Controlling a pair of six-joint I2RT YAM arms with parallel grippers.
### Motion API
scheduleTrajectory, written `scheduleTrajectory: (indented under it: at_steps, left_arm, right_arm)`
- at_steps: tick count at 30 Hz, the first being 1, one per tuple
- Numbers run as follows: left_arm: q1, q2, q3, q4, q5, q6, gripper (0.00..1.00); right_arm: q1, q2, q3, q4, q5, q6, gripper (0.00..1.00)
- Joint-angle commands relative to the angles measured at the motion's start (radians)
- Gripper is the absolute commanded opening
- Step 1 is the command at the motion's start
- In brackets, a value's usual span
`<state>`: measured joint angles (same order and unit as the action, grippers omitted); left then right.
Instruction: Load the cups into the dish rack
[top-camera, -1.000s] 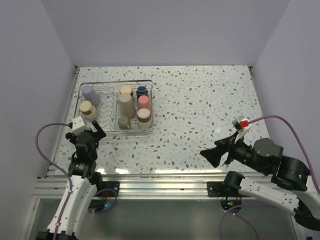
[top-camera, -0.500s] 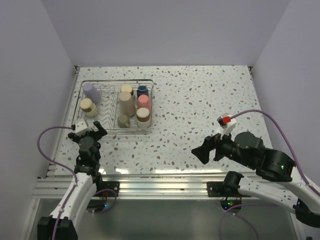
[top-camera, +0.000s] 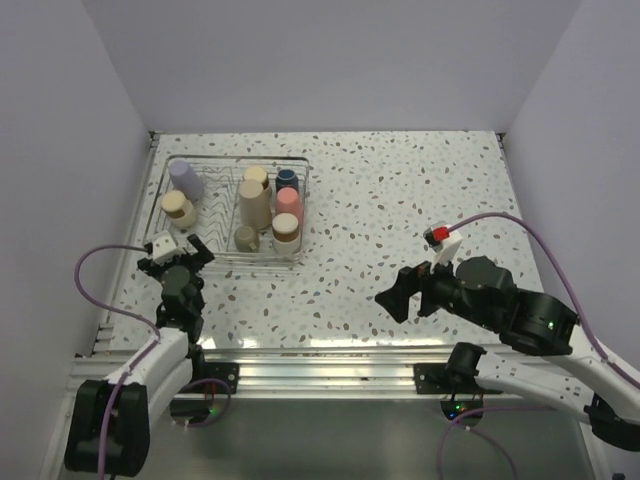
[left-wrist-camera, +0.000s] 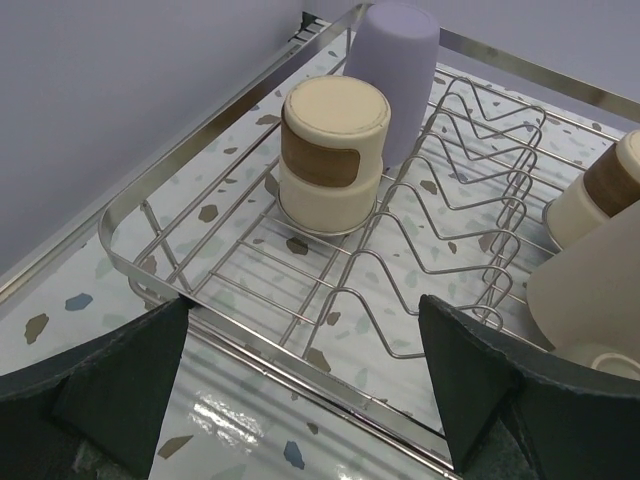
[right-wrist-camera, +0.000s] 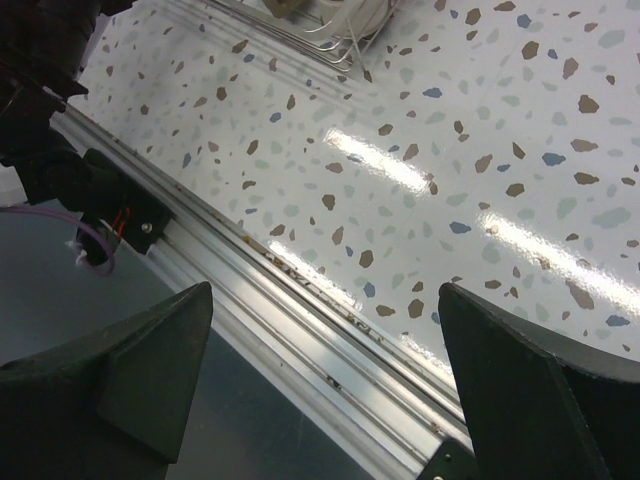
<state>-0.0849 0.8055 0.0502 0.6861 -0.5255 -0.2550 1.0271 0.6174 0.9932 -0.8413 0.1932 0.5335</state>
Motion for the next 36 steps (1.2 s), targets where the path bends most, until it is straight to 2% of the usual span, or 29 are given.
scheduleTrajectory:
  at_steps: [1, 6, 16, 23, 28, 32, 33, 35, 36]
  left_arm:
    - [0.001, 0.116, -0.115, 0.346, 0.044, 0.054, 1.0]
    - [0.001, 0.309, -0.075, 0.539, 0.078, 0.138, 1.0]
    - [0.001, 0.366, -0.058, 0.592, 0.14, 0.184, 1.0]
    - [0.001, 0.523, -0.039, 0.783, 0.18, 0.226, 1.0]
    - [0.001, 0.57, -0.036, 0.822, 0.219, 0.237, 1.0]
    - [-0.001, 0.723, -0.018, 0.946, 0.301, 0.292, 1.0]
    - [0.0, 0.722, -0.003, 0.92, 0.303, 0.296, 1.0]
    - [-0.001, 0.689, 0.06, 0.743, 0.308, 0.278, 1.0]
    - [-0.001, 0.71, 0.065, 0.779, 0.299, 0.286, 1.0]
  right_arm:
    - [0.002, 0.013, 0.047, 0.048, 0.035, -0.02, 0.99]
    - [0.002, 0.013, 0.056, 0.036, 0.048, -0.032, 0.98]
    - [0.002, 0.021, 0.065, 0.015, 0.068, -0.036, 0.99]
    - [0.002, 0.051, 0.071, 0.016, 0.045, -0.047, 0.99]
    - [0.002, 0.059, 0.068, 0.002, 0.052, -0.044, 0.99]
    - [0.002, 0.062, 0.068, -0.004, 0.058, -0.044, 0.99]
    - [0.002, 0.065, 0.068, -0.004, 0.063, -0.044, 0.99]
    - [0.002, 0.067, 0.071, -0.007, 0.066, -0.044, 0.99]
    - [0.002, 0.067, 0.071, -0.007, 0.069, -0.044, 0.99]
